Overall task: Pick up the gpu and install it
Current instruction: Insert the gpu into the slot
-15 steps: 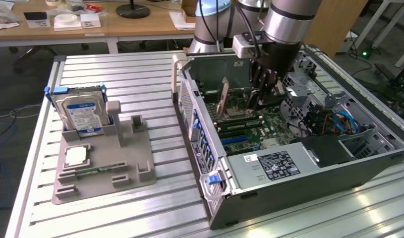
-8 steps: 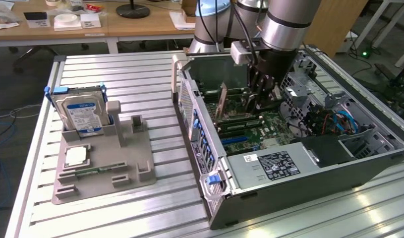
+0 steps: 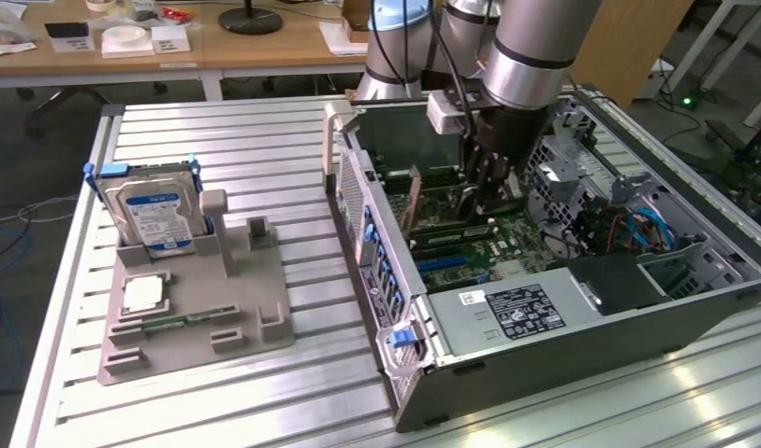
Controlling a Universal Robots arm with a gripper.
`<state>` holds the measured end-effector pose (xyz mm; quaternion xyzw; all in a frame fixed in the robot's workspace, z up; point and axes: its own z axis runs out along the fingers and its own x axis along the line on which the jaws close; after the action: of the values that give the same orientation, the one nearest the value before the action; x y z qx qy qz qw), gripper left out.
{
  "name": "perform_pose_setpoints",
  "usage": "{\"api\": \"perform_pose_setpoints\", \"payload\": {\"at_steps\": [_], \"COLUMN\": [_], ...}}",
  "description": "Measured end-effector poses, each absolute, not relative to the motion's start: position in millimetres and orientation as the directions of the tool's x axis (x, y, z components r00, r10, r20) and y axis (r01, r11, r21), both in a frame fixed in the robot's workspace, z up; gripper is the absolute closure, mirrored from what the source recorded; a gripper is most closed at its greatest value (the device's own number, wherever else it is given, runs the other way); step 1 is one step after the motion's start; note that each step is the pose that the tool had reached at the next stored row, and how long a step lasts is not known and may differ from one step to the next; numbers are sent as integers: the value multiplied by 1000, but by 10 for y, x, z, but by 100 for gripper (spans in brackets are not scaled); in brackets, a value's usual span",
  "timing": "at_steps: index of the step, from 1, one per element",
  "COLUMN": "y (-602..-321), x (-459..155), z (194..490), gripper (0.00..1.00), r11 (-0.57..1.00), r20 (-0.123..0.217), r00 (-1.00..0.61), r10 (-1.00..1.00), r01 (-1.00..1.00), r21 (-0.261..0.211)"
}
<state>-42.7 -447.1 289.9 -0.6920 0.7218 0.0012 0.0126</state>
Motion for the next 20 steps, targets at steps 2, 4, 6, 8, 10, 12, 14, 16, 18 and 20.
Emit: {"api": "perform_pose_setpoints", "payload": {"at_steps": [2,4,6,8,10,12,14,16,18,20], "y": [-4477,-4512,-4535,-4537,-4537,-4539,-4540,-4541,-4555,-4570], "x": [-433,-434,-433,-442,-455,-459,-479,-499,-501,-501], "z": [2869,2845,2817,2780,2746,2720,2699,2682,2654,2615], "gripper": [72,72,72,72,72,72,72,72,72,72], "r11": [42,42,42,42,42,41,41,41,41,41], "r20": [-20,-20,-20,-20,-20,-20,-20,-20,-20,-20], "r00": [-42,-42,-42,-42,-41,-41,-41,-41,-41,-41], "r10": [-999,-999,-999,-999,-999,-999,-999,-999,-999,-999], "r01": [-999,-999,-999,-999,-999,-999,-999,-999,-999,-999], "r21": [-16,-16,-16,-16,-16,-16,-16,-16,-16,-16]}}
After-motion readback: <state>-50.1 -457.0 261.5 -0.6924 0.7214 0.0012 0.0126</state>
